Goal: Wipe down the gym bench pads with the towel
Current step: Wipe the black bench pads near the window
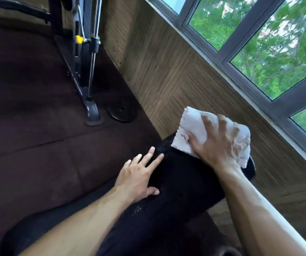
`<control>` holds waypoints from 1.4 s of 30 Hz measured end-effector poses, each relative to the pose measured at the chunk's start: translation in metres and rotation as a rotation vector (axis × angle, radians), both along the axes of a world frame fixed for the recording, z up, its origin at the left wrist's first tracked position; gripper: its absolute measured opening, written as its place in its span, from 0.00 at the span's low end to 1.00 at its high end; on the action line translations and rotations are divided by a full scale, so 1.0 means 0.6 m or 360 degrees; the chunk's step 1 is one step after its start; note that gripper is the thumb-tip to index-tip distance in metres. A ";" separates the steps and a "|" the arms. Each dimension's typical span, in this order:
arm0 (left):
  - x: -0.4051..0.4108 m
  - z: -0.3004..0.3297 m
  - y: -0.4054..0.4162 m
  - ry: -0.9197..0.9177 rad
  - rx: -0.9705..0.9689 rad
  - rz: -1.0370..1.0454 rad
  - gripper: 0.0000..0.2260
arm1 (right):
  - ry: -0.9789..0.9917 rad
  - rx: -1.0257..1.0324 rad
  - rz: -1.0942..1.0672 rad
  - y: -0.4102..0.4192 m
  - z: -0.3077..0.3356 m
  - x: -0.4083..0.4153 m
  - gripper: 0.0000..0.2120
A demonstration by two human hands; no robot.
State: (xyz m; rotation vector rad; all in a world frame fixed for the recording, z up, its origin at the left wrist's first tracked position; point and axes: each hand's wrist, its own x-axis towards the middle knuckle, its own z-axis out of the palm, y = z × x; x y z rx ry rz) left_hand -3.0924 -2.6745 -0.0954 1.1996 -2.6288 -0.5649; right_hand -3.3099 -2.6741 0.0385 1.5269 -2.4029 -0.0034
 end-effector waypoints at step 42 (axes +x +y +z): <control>0.064 -0.083 0.056 0.0104 0.0380 0.0218 0.52 | 0.0419 0.0054 0.0514 0.111 -0.121 0.053 0.36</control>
